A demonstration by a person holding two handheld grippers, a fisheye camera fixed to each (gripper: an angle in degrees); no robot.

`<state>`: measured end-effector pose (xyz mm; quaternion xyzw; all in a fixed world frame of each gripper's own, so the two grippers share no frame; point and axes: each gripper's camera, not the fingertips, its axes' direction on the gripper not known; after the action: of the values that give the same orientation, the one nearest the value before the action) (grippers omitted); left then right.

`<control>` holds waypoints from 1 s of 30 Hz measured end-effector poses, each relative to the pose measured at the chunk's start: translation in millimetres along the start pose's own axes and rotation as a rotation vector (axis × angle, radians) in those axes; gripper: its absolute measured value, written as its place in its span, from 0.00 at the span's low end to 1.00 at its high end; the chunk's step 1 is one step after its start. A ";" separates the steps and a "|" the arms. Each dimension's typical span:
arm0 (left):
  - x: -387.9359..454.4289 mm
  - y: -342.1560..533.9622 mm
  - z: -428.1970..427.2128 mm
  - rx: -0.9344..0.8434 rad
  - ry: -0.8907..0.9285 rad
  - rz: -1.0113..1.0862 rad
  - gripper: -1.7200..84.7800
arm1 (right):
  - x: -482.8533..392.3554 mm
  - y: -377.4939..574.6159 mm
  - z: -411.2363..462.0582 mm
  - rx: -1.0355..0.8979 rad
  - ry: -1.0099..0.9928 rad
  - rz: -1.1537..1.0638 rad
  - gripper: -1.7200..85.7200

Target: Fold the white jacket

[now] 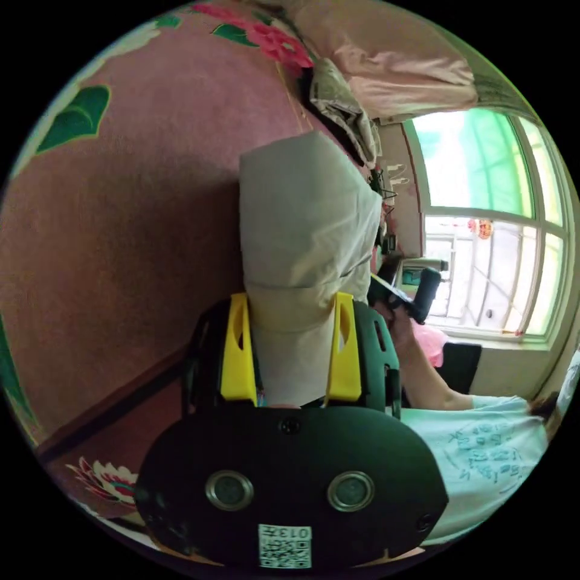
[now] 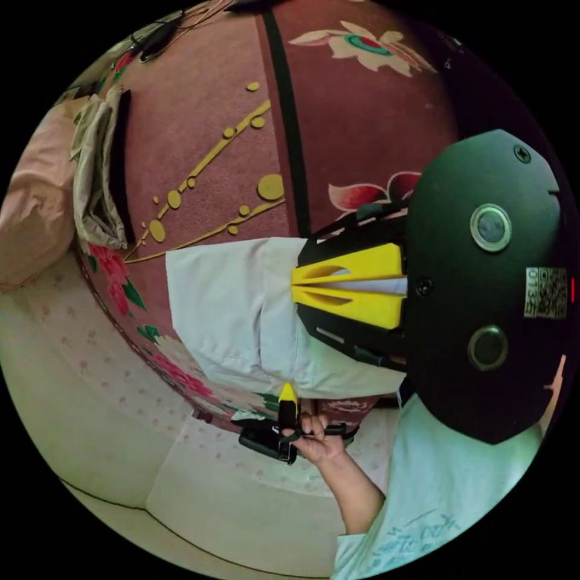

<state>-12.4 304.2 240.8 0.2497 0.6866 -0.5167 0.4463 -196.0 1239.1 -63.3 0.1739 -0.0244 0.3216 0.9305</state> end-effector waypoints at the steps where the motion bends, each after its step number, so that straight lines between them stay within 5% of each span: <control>1: 17.5 3.1 -5.9 0.030 -0.081 0.057 0.23 | 0.4 -4.3 -15.2 -0.006 -0.009 -0.005 0.04; 7: 75.5 -0.5 -10.3 0.187 -0.367 0.230 0.25 | -33.5 -3.2 -58.1 0.192 0.207 -0.204 0.12; 12: 57.2 -29.9 6.5 0.104 -0.250 0.088 0.26 | -47.1 -37.1 -13.1 0.108 0.188 -0.318 0.06; 15: 67.9 -34.7 8.1 0.113 -0.291 0.143 0.25 | -67.7 -56.6 -12.0 0.215 0.232 -0.428 0.04; 17: 75.4 -40.9 12.9 0.099 -0.337 0.172 0.24 | -71.6 -79.2 31.3 0.031 0.398 -0.475 0.03; 22: 94.3 -63.0 30.3 0.047 -0.492 0.213 0.23 | -46.1 -116.5 76.9 -0.148 0.432 -0.482 0.03; 30: 76.6 -101.2 22.0 -0.038 -0.323 0.219 0.23 | -0.7 -131.8 48.0 -0.063 0.414 -0.435 0.04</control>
<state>-122.4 240.1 221.9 0.2283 0.5846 -0.4856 0.6086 -113.4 1125.8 -59.0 0.0767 0.1935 0.1424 0.9677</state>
